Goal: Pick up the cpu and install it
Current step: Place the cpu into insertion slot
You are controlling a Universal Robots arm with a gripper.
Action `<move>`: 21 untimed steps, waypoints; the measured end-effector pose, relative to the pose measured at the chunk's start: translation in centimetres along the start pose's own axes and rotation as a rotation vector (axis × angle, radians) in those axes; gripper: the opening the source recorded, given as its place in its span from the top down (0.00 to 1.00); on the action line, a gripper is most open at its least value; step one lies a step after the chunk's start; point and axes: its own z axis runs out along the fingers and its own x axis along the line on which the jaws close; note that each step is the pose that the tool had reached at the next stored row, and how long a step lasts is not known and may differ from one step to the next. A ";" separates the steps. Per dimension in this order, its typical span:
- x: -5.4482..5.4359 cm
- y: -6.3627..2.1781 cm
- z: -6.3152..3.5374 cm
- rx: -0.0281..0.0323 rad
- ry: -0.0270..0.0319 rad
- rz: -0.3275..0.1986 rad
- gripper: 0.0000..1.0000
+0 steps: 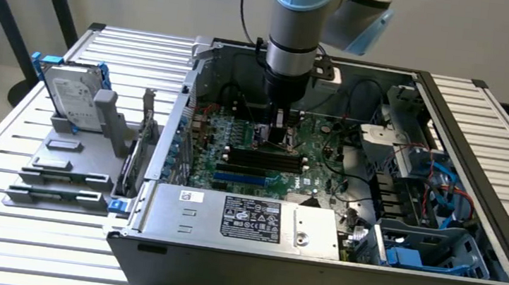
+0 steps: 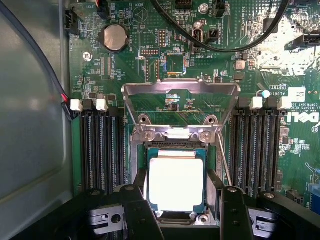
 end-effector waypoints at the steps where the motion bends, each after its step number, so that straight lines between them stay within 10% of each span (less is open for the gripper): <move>1: 0.0 0.00 0.00 0.0001 -0.0010 0.000 0.45; 21: 0.3 0.00 0.12 -0.0005 -0.0254 -0.001 0.45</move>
